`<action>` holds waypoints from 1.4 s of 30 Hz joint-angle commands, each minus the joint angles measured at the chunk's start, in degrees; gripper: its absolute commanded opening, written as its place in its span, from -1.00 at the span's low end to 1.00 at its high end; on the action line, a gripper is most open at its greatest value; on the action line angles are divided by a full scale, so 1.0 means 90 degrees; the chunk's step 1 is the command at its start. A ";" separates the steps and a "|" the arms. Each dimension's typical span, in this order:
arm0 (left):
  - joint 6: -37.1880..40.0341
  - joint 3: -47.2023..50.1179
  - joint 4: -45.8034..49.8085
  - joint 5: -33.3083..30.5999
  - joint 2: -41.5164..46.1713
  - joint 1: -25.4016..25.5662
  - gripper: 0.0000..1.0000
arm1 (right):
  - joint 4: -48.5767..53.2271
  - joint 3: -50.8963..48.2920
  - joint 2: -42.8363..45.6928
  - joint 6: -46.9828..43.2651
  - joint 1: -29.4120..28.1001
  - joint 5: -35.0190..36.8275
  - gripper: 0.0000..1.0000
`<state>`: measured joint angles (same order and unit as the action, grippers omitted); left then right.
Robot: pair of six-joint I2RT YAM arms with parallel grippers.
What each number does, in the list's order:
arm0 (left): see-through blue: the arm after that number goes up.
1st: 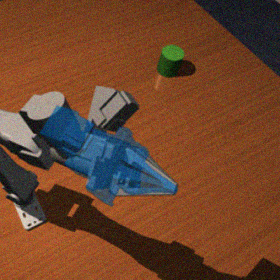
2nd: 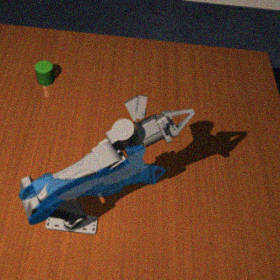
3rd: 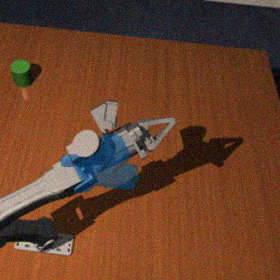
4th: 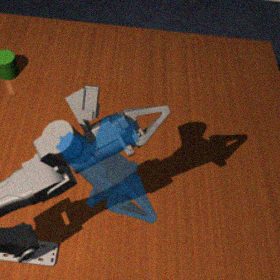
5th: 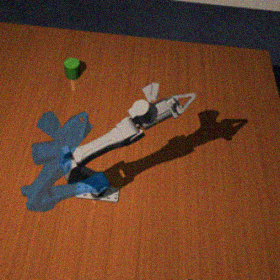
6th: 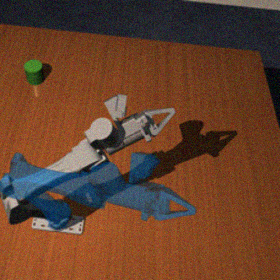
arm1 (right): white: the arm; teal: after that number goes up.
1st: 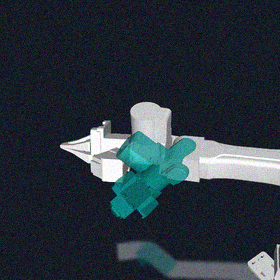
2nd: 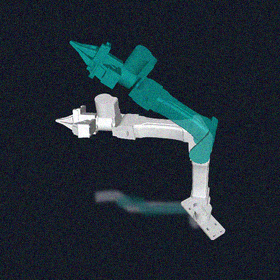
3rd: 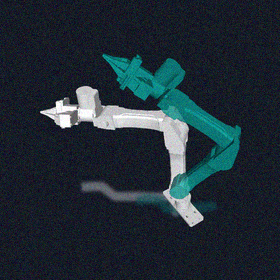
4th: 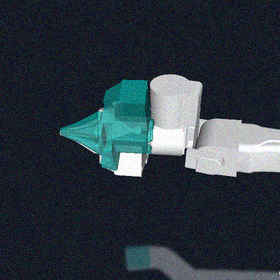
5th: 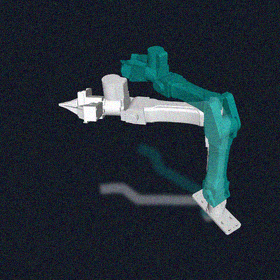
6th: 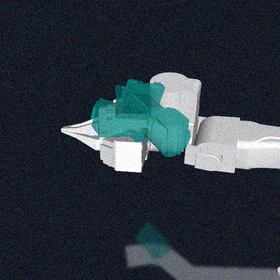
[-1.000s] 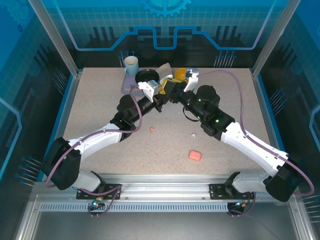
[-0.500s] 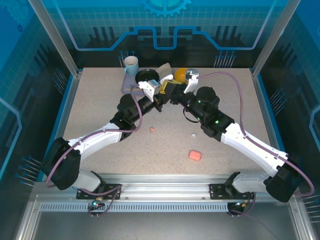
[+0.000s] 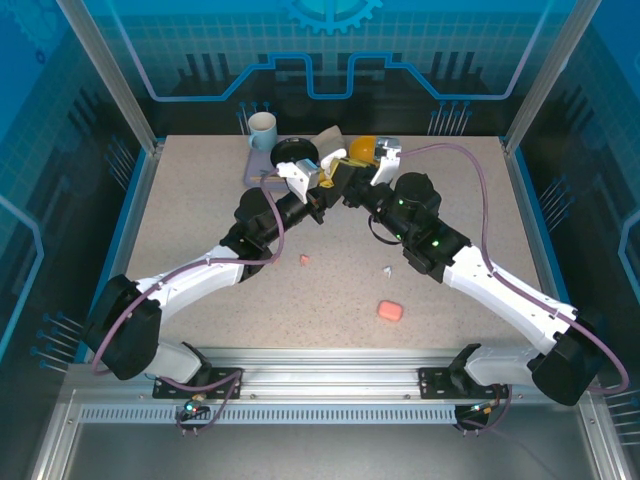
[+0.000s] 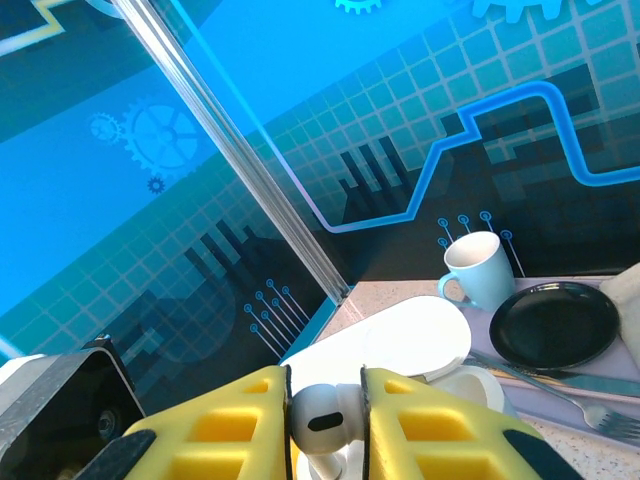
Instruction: Insert the wireless bluetooth earbuds into the charging case
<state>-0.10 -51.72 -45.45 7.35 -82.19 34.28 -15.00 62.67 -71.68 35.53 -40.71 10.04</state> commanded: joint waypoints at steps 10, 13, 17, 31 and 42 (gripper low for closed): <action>-0.0065 -0.0298 -0.0157 0.0151 0.0099 -0.0041 -1.00 | -0.0168 0.0059 -0.0139 -0.0031 0.0070 -0.0125 -0.58; -0.0048 -0.0309 -0.0156 0.0111 0.0118 -0.0046 -1.00 | -0.0153 0.0009 -0.0119 -0.0129 0.0052 -0.0172 -0.59; -0.0046 -0.0389 -0.0049 0.0009 0.0138 -0.0047 -1.00 | -0.0090 -0.0065 -0.0009 -0.0364 -0.0006 -0.0208 -0.60; -0.0028 -0.0487 0.0016 -0.0095 0.0109 -0.0043 -1.00 | 0.0196 -0.0186 0.0099 -0.0655 -0.0190 -0.0229 -0.56; -0.0048 -0.0464 0.0025 -0.0094 0.0099 -0.0048 -1.00 | 0.0280 -0.0052 0.0040 -0.0734 -0.0214 -0.0165 -0.37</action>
<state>-0.10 -53.21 -42.26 7.46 -82.19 34.22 -14.39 61.82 -71.68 29.50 -41.54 9.10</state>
